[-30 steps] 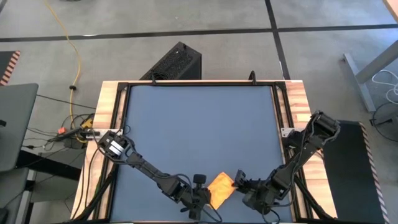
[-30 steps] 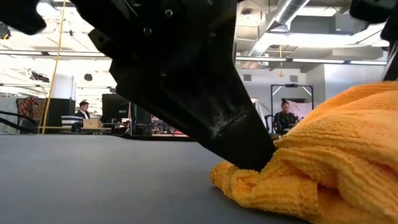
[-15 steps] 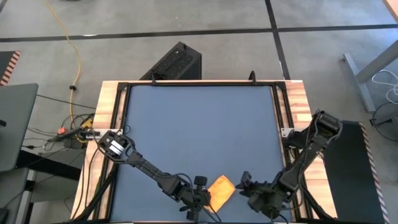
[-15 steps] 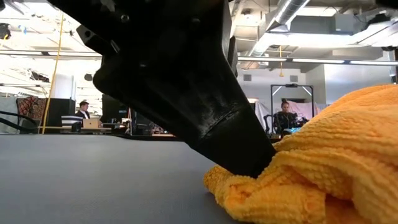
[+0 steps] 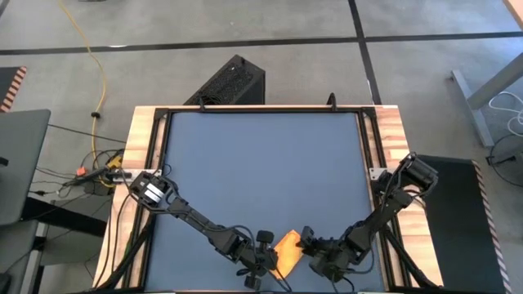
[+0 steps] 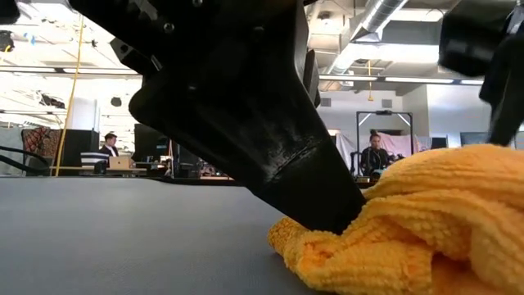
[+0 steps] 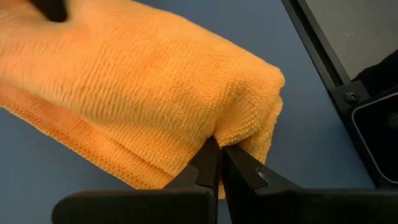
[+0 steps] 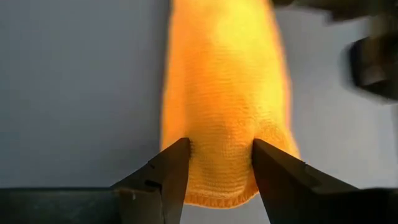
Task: Roll towel
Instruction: Roll the yellow microfiber towel
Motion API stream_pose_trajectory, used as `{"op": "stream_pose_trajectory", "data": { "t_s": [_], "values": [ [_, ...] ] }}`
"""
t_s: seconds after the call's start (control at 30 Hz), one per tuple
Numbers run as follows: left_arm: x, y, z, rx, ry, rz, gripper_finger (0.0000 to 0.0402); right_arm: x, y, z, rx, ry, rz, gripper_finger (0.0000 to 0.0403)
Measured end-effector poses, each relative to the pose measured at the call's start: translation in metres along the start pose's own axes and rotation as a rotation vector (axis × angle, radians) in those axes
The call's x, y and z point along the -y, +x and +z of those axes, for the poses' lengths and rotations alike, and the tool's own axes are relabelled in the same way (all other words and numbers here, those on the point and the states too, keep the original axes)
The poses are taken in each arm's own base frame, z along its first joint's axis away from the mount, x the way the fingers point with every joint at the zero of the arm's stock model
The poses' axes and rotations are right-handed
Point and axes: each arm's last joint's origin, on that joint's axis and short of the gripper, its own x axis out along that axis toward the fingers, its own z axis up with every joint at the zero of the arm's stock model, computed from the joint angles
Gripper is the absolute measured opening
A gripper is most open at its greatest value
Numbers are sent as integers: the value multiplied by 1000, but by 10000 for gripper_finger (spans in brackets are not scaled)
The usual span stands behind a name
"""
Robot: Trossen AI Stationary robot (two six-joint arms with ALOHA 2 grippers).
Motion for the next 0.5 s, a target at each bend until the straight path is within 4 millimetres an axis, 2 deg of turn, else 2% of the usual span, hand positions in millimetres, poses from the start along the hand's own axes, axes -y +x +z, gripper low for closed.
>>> {"op": "stream_pose_trajectory", "data": {
  "t_s": [0.13, 0.27, 0.4, 0.5],
  "values": [
    [4, 0, 1, 20, -5, -11, 0, 9, 2, -2, 16, 217, 140, 168],
    [7, 1, -2, 33, -39, -20, 0, 19, 2, -3, 34, 379, 243, 103],
    [8, 9, -17, 148, -159, -76, 0, 27, 3, -4, 39, 522, 377, 27],
    [10, 13, -35, 234, -304, -127, 0, 33, 4, -4, 42, 636, 477, 21]
  ]
}}
